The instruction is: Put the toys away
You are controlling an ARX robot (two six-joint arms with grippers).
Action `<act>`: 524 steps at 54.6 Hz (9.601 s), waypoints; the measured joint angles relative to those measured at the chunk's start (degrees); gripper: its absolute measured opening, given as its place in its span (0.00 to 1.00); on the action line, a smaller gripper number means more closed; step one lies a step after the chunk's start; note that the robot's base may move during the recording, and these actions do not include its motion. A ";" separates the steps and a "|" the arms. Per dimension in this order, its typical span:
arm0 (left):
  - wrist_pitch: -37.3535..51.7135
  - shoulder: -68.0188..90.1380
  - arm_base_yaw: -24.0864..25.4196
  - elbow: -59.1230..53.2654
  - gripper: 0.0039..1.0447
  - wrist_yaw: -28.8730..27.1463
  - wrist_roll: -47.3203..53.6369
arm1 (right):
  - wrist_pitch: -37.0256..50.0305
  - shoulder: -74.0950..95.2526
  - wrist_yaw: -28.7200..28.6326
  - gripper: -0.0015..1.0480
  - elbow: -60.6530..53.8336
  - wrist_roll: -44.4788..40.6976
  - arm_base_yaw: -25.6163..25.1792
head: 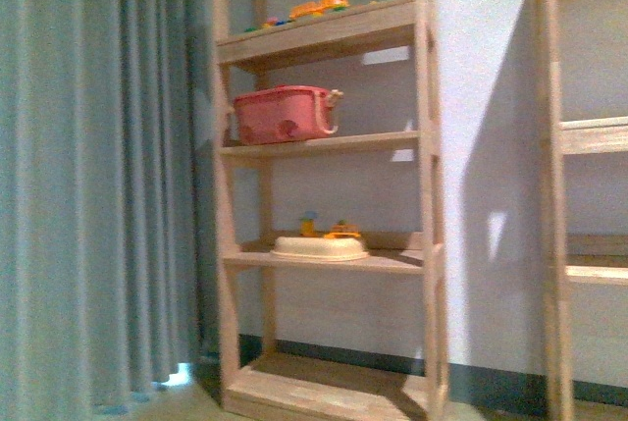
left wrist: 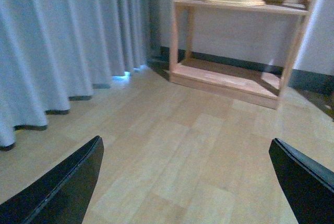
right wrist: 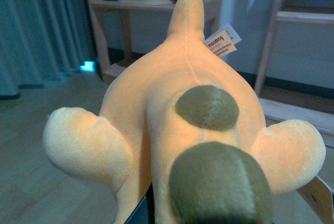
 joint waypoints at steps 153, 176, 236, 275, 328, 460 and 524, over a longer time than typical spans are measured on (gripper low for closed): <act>0.00 -0.09 -0.02 0.00 0.94 0.02 0.02 | 0.00 0.00 -0.13 0.07 0.00 -0.02 -0.07; 0.00 -0.02 -0.02 0.00 0.94 0.00 0.02 | -2.10 3.06 10.71 0.07 0.85 6.12 4.35; 0.00 -0.02 -0.02 0.00 0.94 0.00 0.02 | 14.51 29.00 19.45 0.07 41.24 -15.17 10.21; 0.00 -0.02 -0.02 0.00 0.94 0.00 0.02 | 11.32 53.40 4.50 0.07 72.91 -7.08 -1.18; 0.00 -0.02 -0.02 0.00 0.94 0.00 0.02 | 5.29 91.06 -4.81 0.07 107.67 10.93 0.48; 0.00 -0.02 -0.02 0.00 0.94 0.00 0.02 | 12.41 57.90 7.39 0.94 72.67 12.28 -3.17; 0.00 -0.02 -0.02 0.00 0.94 0.00 0.02 | 3.69 11.91 13.62 0.94 14.05 13.75 11.32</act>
